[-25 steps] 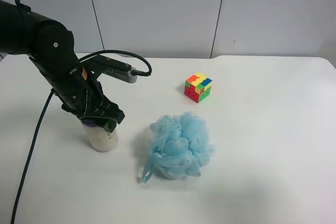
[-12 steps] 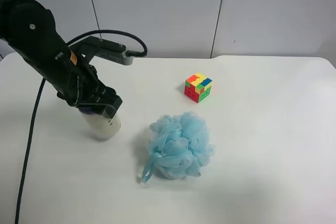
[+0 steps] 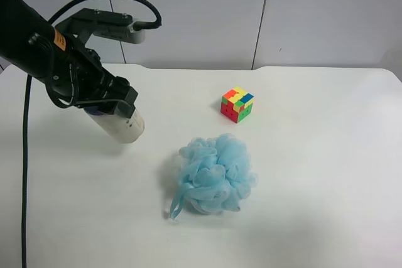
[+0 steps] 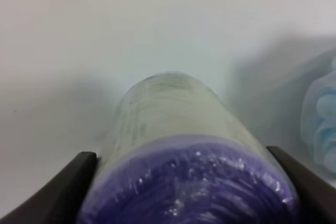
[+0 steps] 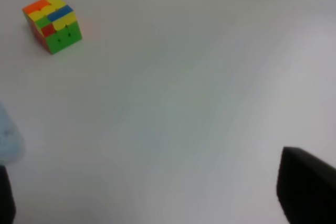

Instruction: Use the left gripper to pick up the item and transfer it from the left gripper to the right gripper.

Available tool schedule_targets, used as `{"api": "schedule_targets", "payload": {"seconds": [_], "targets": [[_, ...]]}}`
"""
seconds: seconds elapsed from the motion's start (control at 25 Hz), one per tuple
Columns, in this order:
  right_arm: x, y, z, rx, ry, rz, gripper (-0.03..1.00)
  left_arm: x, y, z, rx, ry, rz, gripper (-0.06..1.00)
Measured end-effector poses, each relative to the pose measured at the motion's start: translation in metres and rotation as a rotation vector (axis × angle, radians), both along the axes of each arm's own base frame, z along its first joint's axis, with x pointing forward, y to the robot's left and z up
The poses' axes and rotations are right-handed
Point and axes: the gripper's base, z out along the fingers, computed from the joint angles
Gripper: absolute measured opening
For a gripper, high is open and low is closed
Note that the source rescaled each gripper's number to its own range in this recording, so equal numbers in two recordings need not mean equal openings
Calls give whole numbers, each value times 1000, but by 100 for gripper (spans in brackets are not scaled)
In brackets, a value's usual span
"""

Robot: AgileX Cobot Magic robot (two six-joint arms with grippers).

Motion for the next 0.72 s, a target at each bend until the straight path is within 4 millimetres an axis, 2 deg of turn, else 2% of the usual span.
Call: {"api": "schedule_targets", "payload": {"seconds": [0.32, 0.72], "targets": [[0, 0, 0, 0, 0, 0, 100, -8, -3, 12, -133, 35, 62, 1], [0, 0, 0, 0, 0, 0, 100, -12, -19, 20, -405, 140, 148, 1]]}}
